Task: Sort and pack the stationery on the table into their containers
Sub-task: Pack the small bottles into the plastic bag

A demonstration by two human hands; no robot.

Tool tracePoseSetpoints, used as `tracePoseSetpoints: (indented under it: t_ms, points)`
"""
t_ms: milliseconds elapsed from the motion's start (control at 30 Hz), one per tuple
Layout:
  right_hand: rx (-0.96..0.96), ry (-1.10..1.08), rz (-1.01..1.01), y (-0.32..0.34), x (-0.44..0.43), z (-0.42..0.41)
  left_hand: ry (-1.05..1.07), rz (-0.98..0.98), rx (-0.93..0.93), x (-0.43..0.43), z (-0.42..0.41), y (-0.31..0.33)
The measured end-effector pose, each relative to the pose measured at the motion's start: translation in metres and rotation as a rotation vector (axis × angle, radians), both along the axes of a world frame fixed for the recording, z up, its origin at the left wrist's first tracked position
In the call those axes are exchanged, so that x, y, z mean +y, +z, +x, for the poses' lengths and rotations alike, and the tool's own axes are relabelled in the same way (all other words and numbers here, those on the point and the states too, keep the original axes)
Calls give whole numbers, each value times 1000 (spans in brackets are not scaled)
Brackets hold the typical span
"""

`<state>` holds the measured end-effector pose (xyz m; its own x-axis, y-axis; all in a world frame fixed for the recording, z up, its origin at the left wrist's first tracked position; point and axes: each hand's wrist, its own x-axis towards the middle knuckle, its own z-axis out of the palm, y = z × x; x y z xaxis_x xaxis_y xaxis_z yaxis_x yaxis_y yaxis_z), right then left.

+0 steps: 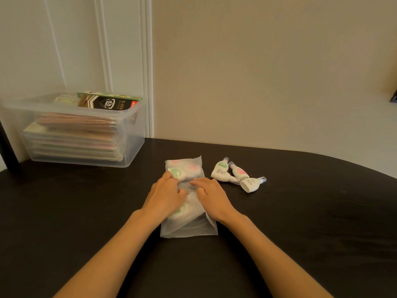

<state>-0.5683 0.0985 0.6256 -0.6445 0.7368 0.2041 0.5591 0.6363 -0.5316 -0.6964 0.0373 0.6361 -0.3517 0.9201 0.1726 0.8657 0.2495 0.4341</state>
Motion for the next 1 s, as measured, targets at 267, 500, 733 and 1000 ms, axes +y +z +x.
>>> tracePoseSetpoints:
  t_ms: [267, 500, 733, 1000]
  points:
    - [41, -26, -30, 2, 0, 0, -8, 61, -51, -5, 3, 2]
    - [92, -60, -11, 3, -6, 1, -78, -128, 72, 2, 2, 7]
    - [147, -86, 6, 1, -10, 9, -60, -116, 68, -6, 6, 8]
    - [143, -34, 263, 1, -34, 23, -69, 165, 160, -34, 14, 8]
